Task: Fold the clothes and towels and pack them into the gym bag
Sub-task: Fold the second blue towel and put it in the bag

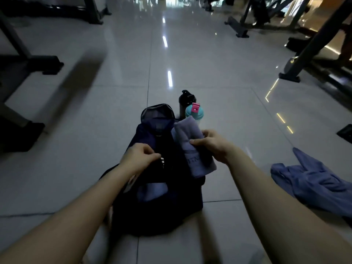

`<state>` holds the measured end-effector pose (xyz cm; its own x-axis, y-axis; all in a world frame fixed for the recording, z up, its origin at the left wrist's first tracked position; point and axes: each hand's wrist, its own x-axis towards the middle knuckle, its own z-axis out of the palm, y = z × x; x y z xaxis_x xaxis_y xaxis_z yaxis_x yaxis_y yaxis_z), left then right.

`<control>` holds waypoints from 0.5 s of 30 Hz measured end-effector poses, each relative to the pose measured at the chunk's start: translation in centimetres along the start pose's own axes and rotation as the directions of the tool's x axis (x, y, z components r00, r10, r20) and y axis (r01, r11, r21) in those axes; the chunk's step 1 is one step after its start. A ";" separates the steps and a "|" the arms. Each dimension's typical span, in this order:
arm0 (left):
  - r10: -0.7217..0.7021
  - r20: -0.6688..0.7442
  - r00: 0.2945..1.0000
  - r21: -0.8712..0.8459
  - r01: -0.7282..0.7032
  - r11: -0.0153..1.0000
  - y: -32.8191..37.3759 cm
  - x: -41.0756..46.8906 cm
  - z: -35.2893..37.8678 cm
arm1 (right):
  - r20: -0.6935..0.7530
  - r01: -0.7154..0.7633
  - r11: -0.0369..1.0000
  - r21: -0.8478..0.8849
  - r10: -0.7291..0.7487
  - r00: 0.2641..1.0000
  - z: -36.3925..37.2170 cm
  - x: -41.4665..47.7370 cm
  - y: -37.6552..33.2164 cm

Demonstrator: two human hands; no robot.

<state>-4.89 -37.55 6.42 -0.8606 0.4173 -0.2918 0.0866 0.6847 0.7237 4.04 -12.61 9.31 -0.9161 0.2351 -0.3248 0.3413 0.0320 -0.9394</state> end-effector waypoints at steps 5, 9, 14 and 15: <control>-0.079 -0.115 0.990 0.538 0.129 0.833 -4.8 0.0 1.5 | 0.125 -0.024 0.981 -0.194 0.049 0.991 3.1 2.0 3.4; -0.065 -0.258 0.964 0.421 0.173 0.891 -7.0 0.2 0.6 | 0.155 0.028 0.909 -0.415 0.040 0.987 4.0 3.6 3.6; -0.322 -0.359 0.876 -0.032 0.334 0.942 -10.0 0.6 -1.7 | 0.309 0.188 0.825 -0.534 -0.016 0.951 6.3 5.1 0.5; -0.345 -0.340 0.875 -0.066 0.344 0.937 -10.3 0.7 -1.9 | 0.332 0.210 0.801 -0.561 -0.014 0.943 7.2 5.4 0.2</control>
<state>-7.31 -45.46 0.01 -0.9536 -0.0743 -0.2919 -0.2475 0.7455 0.6188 -2.33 -18.31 6.62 -0.9387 -0.1013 -0.3294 0.1994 0.6199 -0.7589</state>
